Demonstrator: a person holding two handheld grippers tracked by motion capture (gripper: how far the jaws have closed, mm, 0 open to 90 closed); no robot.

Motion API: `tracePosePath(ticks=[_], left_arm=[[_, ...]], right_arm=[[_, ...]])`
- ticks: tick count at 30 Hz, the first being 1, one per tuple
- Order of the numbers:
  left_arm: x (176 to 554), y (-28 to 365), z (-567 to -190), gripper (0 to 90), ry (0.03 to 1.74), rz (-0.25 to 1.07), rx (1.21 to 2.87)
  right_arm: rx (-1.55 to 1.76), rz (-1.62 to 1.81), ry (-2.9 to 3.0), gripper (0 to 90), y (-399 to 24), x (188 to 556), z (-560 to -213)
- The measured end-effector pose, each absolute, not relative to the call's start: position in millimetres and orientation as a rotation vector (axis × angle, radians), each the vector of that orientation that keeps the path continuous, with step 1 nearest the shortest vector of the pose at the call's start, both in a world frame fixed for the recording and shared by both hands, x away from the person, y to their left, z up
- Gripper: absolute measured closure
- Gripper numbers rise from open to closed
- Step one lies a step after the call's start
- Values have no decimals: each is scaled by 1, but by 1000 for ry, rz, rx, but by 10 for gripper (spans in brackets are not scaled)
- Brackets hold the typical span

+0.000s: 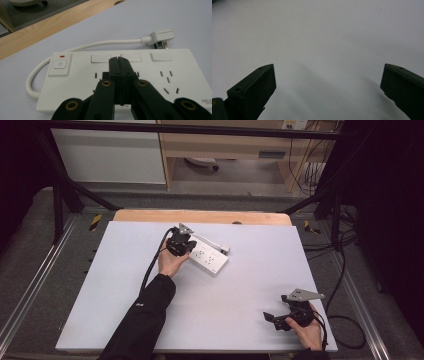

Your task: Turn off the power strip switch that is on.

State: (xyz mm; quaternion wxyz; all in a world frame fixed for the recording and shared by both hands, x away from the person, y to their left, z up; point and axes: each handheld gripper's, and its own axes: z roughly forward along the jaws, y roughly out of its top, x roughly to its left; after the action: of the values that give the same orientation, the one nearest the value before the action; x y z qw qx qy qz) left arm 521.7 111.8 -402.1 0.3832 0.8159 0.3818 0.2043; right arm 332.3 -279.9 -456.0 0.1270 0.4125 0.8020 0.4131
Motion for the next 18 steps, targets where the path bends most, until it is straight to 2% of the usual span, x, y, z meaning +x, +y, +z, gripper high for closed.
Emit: tracePosePath(ticks=[5,10,18], left_arm=[[509,125,-397,897,974,508,2076],[495,138,-392,852,956,497,2074],[474,153,-389,703,945,478,2083]], right_arm=[[1202,1199,2332,7,-280,333,-456],[1201,1198,2332,7,-280,333,-457],[1201,1196,2333,7,-280,333,-457]])
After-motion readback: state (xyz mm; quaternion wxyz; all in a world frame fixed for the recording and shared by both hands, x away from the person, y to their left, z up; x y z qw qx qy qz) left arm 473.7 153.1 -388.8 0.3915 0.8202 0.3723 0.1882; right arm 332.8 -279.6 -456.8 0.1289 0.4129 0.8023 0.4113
